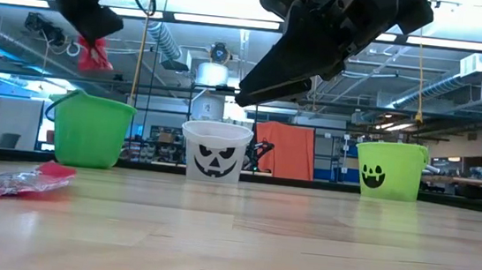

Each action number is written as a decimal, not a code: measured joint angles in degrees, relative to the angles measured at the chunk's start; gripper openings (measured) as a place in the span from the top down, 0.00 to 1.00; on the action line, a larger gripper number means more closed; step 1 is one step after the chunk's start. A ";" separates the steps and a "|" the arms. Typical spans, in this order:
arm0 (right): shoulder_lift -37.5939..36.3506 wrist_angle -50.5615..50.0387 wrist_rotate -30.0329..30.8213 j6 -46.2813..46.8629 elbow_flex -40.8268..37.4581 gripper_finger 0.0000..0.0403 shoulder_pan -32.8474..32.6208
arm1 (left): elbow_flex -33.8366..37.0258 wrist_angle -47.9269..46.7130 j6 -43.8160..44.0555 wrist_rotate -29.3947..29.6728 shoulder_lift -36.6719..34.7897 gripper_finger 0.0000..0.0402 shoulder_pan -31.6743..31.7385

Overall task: Sort candy by brand, put in halloween buckets
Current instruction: Put the pink candy into the green bucket

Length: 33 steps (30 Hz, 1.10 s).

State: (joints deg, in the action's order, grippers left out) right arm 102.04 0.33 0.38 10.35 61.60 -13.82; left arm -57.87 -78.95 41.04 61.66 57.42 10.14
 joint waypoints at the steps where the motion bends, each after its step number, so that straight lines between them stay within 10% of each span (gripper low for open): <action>1: 0.00 -0.08 0.00 0.00 0.00 0.59 0.00 | 0.00 0.39 -0.88 0.34 0.12 0.99 1.44; 16: 0.00 -1.37 0.08 0.17 -0.01 0.59 0.00 | 0.00 5.87 -10.88 -0.17 0.38 0.89 11.91; 25: 0.00 -1.48 0.22 0.20 -0.02 0.59 0.00 | 0.00 6.22 -11.54 -1.02 0.38 0.65 12.04; 33: 0.00 -1.52 0.40 0.20 -0.01 0.59 0.00 | 4.70 12.04 -11.94 -6.77 -0.01 0.62 7.63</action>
State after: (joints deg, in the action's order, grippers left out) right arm 102.04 -1.19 0.78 10.55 61.60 -13.82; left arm -53.17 -66.90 29.10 54.89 57.41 17.77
